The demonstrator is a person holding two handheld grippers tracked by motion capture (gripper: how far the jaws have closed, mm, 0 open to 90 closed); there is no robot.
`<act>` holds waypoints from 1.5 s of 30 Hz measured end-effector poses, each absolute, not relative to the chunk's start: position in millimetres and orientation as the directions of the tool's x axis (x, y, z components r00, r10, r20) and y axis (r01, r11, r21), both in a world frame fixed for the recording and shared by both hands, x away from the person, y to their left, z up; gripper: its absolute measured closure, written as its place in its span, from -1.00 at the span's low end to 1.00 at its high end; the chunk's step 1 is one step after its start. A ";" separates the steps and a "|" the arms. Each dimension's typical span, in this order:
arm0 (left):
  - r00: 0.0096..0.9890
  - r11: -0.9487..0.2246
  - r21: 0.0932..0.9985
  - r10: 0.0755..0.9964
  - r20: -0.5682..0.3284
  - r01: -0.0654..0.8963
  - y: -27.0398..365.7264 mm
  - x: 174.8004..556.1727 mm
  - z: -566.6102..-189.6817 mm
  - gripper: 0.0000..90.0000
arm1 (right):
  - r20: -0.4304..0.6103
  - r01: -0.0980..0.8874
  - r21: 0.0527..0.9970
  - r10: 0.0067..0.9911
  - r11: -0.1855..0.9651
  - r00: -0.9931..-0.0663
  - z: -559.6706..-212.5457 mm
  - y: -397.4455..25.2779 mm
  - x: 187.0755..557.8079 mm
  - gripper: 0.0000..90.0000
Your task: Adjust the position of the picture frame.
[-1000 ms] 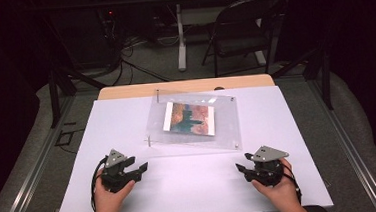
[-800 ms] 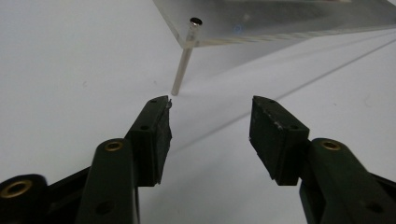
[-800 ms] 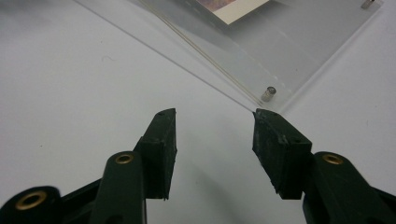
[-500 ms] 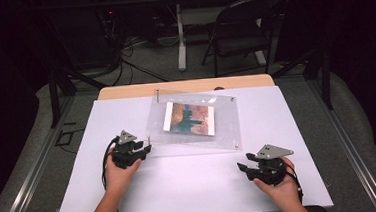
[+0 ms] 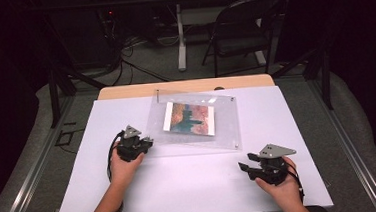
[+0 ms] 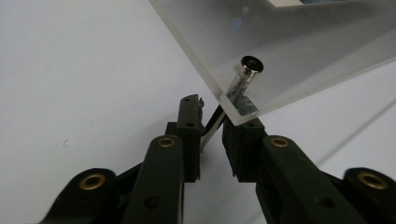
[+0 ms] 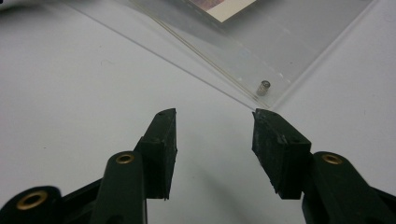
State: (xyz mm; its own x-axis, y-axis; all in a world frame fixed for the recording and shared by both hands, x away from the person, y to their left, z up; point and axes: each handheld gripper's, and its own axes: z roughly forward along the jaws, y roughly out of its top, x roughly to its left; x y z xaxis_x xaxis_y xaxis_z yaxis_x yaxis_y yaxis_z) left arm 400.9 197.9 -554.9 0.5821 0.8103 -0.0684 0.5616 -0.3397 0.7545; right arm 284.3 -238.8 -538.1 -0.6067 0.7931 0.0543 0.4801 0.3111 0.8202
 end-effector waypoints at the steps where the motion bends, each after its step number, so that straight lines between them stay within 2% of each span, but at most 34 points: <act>1: 0.585 -0.338 0.756 0.808 -0.072 0.561 197.9 401.3 -555.2 0.71 | 0.054 0.480 0.820 0.793 0.311 -0.607 -538.1 -238.8 284.3 0.10; 19: 0.635 -0.384 0.748 0.770 -0.065 0.542 193.2 394.8 -552.0 0.82 | 0.068 0.488 0.816 0.788 0.309 -0.612 -540.4 -237.3 286.1 0.11; 29: 0.702 -0.434 0.742 0.709 -0.068 0.511 167.6 357.4 -541.7 0.84 | 0.074 0.488 0.814 0.777 0.316 -0.626 -539.9 -233.3 283.3 0.15; 34: 0.728 -0.437 0.738 0.678 -0.106 0.514 147.8 335.2 -540.0 0.84 | 0.075 0.485 0.817 0.776 0.313 -0.627 -537.8 -234.5 280.6 0.16; 45: 0.771 -0.471 0.728 0.624 -0.124 0.498 119.8 312.4 -542.5 0.84 | 0.066 0.478 0.820 0.778 0.314 -0.625 -534.7 -234.1 277.8 0.18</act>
